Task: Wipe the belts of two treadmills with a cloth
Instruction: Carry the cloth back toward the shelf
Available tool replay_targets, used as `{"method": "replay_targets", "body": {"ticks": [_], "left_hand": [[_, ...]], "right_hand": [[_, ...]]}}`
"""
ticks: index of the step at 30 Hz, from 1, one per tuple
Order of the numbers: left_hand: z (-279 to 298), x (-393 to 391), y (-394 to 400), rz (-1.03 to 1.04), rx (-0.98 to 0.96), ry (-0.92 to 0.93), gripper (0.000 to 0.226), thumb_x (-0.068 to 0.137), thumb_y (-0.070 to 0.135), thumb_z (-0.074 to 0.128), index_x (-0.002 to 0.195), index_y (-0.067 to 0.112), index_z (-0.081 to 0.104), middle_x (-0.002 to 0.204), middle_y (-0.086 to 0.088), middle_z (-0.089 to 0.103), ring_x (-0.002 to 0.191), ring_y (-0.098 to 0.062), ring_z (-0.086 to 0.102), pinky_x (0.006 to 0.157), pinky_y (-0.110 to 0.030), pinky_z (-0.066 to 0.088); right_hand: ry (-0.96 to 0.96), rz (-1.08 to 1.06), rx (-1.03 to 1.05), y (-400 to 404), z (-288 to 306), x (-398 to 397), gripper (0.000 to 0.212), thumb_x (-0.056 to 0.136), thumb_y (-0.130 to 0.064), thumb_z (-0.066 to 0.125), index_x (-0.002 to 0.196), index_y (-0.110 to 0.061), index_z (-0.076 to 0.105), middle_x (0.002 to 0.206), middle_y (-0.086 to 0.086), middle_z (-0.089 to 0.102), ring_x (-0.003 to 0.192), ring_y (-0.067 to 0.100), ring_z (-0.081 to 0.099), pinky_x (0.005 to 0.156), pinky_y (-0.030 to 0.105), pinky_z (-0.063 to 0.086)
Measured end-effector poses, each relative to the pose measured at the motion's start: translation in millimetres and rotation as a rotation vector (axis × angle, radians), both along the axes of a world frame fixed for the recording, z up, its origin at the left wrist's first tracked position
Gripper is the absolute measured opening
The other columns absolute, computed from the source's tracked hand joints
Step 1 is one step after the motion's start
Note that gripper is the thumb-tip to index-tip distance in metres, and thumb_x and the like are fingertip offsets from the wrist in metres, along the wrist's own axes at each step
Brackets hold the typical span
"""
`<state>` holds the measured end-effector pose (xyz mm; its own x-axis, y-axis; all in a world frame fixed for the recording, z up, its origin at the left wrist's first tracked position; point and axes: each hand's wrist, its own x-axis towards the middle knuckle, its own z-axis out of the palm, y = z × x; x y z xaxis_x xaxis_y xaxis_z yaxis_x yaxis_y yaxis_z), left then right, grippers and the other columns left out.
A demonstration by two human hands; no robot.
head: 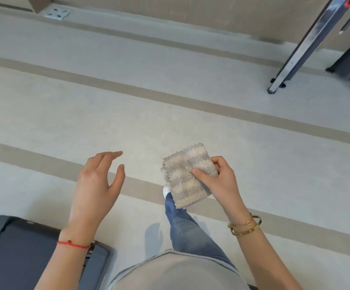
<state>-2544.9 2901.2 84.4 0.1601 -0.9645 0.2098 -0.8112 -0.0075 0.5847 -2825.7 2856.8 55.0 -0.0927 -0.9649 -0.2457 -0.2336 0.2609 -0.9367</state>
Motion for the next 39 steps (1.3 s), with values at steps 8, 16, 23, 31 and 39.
{"method": "replay_targets", "body": {"ticks": [8,16,23,31,39], "left_hand": [[5,59,-122,0.249,-0.006,0.017,0.03,0.097,0.016,0.061,0.126,0.016,0.064,0.121,0.0,0.064,0.078,-0.021,0.047,0.08,-0.031,0.043],[14,138,-216,0.498,0.002,-0.002,0.03,0.097,0.017,0.061,0.126,0.014,0.064,0.12,-0.002,0.064,0.113,-0.024,0.056,0.088,-0.032,0.044],[0,246,-296,0.647,0.017,0.008,0.029,0.097,0.016,0.06,0.126,0.012,0.065,0.12,-0.003,0.065,0.116,-0.024,0.056,0.093,-0.031,0.043],[17,422,-417,0.64,-0.04,-0.032,0.028,0.096,0.015,0.061,0.124,0.013,0.066,0.119,0.001,0.065,0.111,-0.023,0.058,0.087,-0.032,0.046],[20,558,-524,0.629,-0.024,-0.021,0.028,0.096,0.016,0.061,0.124,0.016,0.066,0.119,0.003,0.064,0.117,-0.022,0.057,0.095,-0.034,0.045]], "right_hand": [[0.025,0.297,-0.035,-189,6,83,0.035,0.075,-0.029,0.085,0.097,-0.021,0.059,0.089,-0.009,0.07,0.081,0.008,0.069,0.068,0.026,0.056],[0.003,0.552,-0.042,-336,17,207,0.036,0.075,-0.029,0.084,0.098,-0.021,0.058,0.093,-0.008,0.07,0.083,0.006,0.069,0.07,0.027,0.057],[-0.019,0.667,-0.019,-445,6,337,0.037,0.076,-0.027,0.084,0.101,-0.017,0.059,0.097,-0.004,0.07,0.087,0.01,0.07,0.075,0.032,0.058],[-0.089,0.675,-0.024,-574,22,521,0.037,0.076,-0.025,0.084,0.102,-0.016,0.06,0.097,-0.002,0.072,0.087,0.013,0.071,0.076,0.037,0.06],[-0.096,0.646,-0.022,-681,23,648,0.037,0.075,-0.028,0.085,0.1,-0.018,0.06,0.09,-0.005,0.071,0.08,0.011,0.07,0.065,0.025,0.056]]}}
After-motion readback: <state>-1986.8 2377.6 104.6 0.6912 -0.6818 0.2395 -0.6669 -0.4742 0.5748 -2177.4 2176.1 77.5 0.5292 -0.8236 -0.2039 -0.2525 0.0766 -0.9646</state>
